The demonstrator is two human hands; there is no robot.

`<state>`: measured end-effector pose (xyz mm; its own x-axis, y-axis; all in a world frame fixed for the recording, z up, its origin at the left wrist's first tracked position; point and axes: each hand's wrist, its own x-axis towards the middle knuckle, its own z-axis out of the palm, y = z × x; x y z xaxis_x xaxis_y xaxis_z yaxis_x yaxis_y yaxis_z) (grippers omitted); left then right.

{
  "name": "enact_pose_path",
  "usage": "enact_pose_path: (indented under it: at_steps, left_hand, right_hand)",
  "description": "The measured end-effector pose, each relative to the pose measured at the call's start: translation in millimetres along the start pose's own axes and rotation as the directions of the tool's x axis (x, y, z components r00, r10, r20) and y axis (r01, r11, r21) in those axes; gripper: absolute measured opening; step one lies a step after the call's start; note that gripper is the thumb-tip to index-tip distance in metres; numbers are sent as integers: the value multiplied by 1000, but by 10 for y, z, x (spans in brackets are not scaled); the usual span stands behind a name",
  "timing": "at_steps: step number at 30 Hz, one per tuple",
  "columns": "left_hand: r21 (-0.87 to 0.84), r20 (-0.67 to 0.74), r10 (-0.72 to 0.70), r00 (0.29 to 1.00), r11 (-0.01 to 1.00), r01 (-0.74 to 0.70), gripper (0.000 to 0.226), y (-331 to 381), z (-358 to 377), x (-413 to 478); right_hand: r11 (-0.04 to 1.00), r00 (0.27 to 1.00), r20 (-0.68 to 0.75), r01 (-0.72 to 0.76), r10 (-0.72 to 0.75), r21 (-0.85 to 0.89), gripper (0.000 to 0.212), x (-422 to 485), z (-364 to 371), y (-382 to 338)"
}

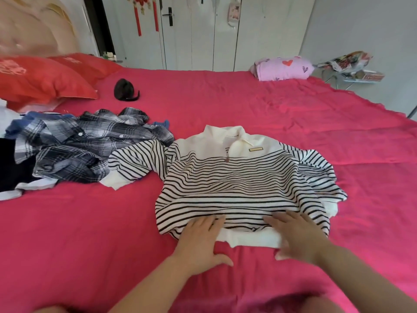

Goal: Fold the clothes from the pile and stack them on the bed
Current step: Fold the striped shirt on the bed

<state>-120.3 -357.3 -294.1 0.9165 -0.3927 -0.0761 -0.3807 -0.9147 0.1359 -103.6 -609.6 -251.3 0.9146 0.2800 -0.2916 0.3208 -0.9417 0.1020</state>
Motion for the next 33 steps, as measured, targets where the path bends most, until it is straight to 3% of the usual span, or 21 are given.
enact_pose_path:
  at_steps: [2,4,6,8,10,13,16,18,20,23,25,28,31,33]
  left_hand:
    - [7,-76,6,997,1000,-6,77,21,-12,61]
    - [5,-136,8,991,1000,-7,35,-16,-116,130]
    - [-67,-122,-1,993,998,-7,23,-89,-290,185]
    - [-93,-102,53,993,994,-63,21,-149,-587,212]
    - [-168,-155,118,981,975,-143,22,-188,-947,203]
    - [-329,-161,123,979,929,-171,29,-234,-1432,115]
    - [-128,-102,138,985,980,-150,69,-302,-1454,-35]
    - [-58,-108,48,993,997,-55,92,-321,-1160,-198]
    - [-130,-261,-105,960,989,73,91,-276,-783,-427]
    - [-235,-435,-297,850,949,211,82,-199,-277,-717]
    - [-313,-360,-417,834,896,313,95,-132,-24,-855]
    - [-390,-247,-538,806,816,426,114,-23,207,-994]
    - [-552,-172,-632,756,697,457,108,28,245,-1022]
    - [-662,-134,-638,758,627,411,91,41,201,-983]
  right_hand:
    - [1000,1000,15,-27,27,-5,89,-21,66,-16]
    - [997,998,-57,-9,13,74,71,-45,51,26]
    - [985,987,-157,-18,45,171,49,-83,-64,87]
    - [990,974,-225,-5,37,143,37,-137,-262,156]
    - [994,975,-223,35,-12,102,29,-186,-514,234]
    - [977,989,-141,66,-38,201,29,-274,-869,368]
    - [905,999,-14,53,-52,423,32,-421,-976,453]
    - [882,1000,4,-12,11,470,47,-489,-876,457]
    - [905,996,-52,-42,70,424,56,-521,-657,428]
    - [910,982,-105,-100,154,402,72,-585,-277,331]
    - [883,968,-108,-159,228,442,96,-631,-45,290]
    - [739,917,-52,-284,395,611,103,-684,277,286]
    - [664,894,-48,-295,446,687,98,-733,420,254]
    - [673,878,-118,-262,463,692,79,-737,416,240]
